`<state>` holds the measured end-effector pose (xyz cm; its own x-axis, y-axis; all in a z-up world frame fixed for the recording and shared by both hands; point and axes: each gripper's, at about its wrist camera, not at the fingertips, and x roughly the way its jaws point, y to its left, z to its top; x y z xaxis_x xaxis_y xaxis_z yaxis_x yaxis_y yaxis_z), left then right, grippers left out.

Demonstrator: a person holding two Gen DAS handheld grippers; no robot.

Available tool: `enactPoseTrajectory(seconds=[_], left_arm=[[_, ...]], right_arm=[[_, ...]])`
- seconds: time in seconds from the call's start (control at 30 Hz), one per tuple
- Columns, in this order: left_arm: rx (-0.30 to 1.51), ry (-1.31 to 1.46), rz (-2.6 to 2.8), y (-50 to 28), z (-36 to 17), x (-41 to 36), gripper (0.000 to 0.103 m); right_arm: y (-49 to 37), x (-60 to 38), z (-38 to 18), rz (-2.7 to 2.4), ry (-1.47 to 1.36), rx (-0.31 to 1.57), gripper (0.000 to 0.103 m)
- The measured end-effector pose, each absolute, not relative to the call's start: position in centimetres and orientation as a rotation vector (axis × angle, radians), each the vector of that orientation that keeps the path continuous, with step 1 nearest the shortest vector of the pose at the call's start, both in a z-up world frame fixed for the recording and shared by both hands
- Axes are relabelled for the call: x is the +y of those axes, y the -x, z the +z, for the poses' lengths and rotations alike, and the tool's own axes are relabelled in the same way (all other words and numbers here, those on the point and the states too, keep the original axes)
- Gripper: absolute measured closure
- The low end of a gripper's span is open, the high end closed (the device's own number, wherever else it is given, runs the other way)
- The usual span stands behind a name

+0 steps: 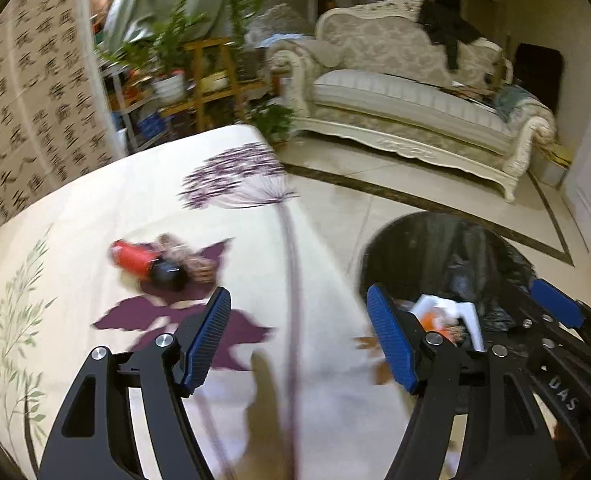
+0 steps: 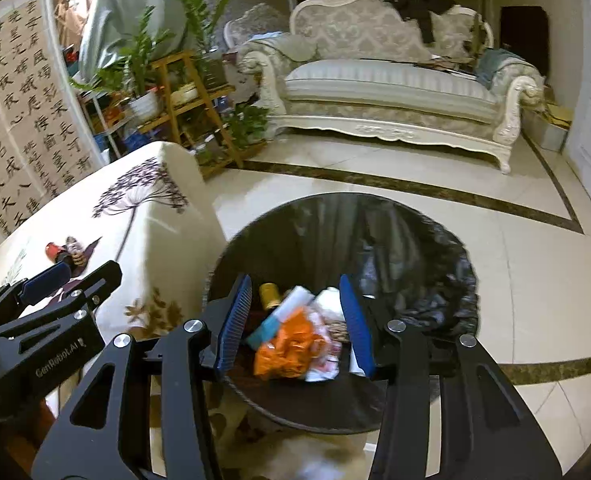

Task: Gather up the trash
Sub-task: 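Move both open tools back to the red can and rope ball on the table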

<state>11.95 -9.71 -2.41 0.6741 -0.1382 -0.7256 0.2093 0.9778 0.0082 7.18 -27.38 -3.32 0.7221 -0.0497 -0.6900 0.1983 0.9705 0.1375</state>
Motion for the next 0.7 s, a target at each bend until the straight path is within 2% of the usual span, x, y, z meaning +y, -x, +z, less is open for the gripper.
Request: enactPoseTrajectory(seconds=[0.37,0.7], left_arm=[[0.859,-0.001,-0.002,-16.9,-3.1,-2.8,0.033],[0.895,0.019,0.035,-17.0,-3.4,0.2,0.032]], right_arm=[[-9.5,-23.5,-3.1,-0.038,-0.177,0.76,0.058],[-10.1,-21.6,-3.7,0.004,-0.163,0.782,0.057]])
